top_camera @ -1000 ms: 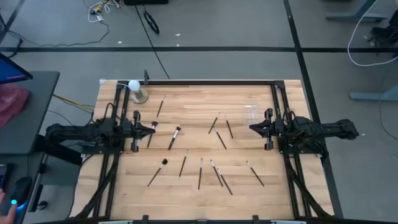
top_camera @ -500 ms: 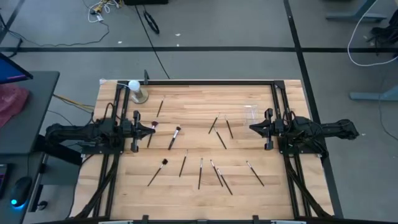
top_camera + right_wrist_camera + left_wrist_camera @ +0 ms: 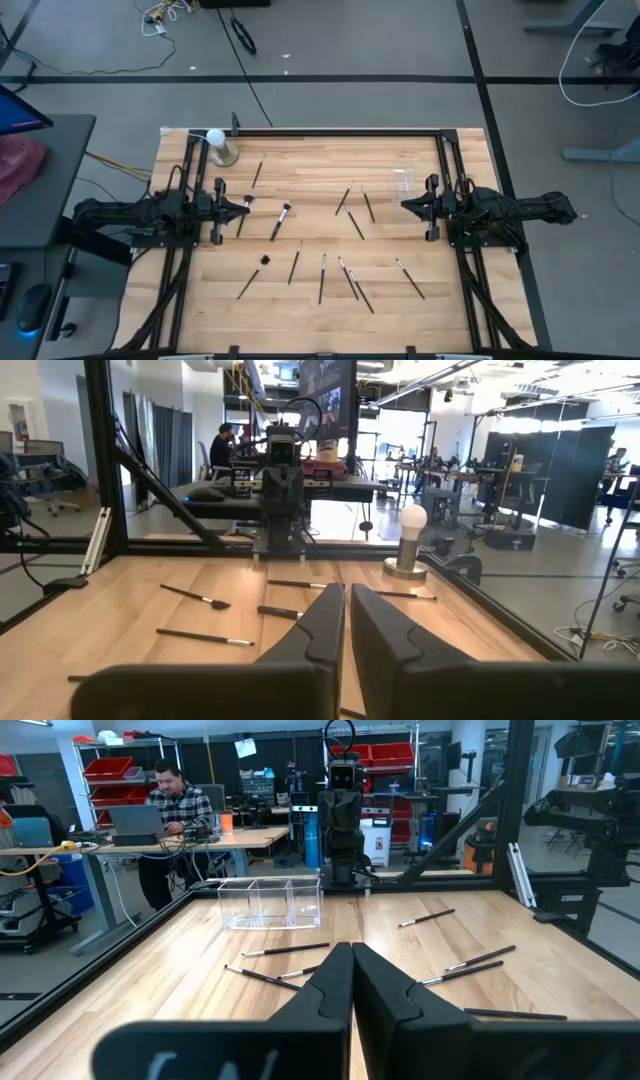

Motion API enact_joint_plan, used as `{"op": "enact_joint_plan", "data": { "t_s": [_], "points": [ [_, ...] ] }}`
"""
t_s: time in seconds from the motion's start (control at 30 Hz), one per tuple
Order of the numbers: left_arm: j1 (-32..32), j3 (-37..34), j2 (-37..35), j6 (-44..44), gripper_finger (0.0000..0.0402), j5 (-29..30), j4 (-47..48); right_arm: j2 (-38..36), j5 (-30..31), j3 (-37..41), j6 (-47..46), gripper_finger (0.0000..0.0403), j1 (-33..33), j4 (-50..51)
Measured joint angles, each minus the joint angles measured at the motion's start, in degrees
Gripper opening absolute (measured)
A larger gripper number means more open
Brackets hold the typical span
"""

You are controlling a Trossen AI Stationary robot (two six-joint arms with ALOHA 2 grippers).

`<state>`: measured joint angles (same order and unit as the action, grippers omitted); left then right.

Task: Sort items

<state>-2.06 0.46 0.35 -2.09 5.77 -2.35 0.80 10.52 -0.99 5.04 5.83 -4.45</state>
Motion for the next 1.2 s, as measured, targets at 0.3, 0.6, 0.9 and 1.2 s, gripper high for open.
{"op": "enact_joint_plan", "data": {
  "t_s": [0.3,0.6,0.9,1.2],
  "points": [
    [0.02,-0.01,0.01,0.02,0.0007,0.01,0.00,-0.01,0.01,-0.01,0.00,0.0028,0.01,-0.01],
    [0.02,0.01,-0.01,0.00,0.0007,0.01,0.00,0.00,0.01,-0.02,0.00,0.0028,0.01,-0.01],
    [0.02,0.01,-0.01,0.02,0.0007,0.01,0.00,-0.02,-2.56,0.00,-10.57,0.0028,0.01,-3.45],
    [0.01,0.01,0.01,1.16,0.0007,-0.01,0.00,0.96,-4.13,0.00,-29.60,0.0028,0.14,-15.06]
  ]
}}
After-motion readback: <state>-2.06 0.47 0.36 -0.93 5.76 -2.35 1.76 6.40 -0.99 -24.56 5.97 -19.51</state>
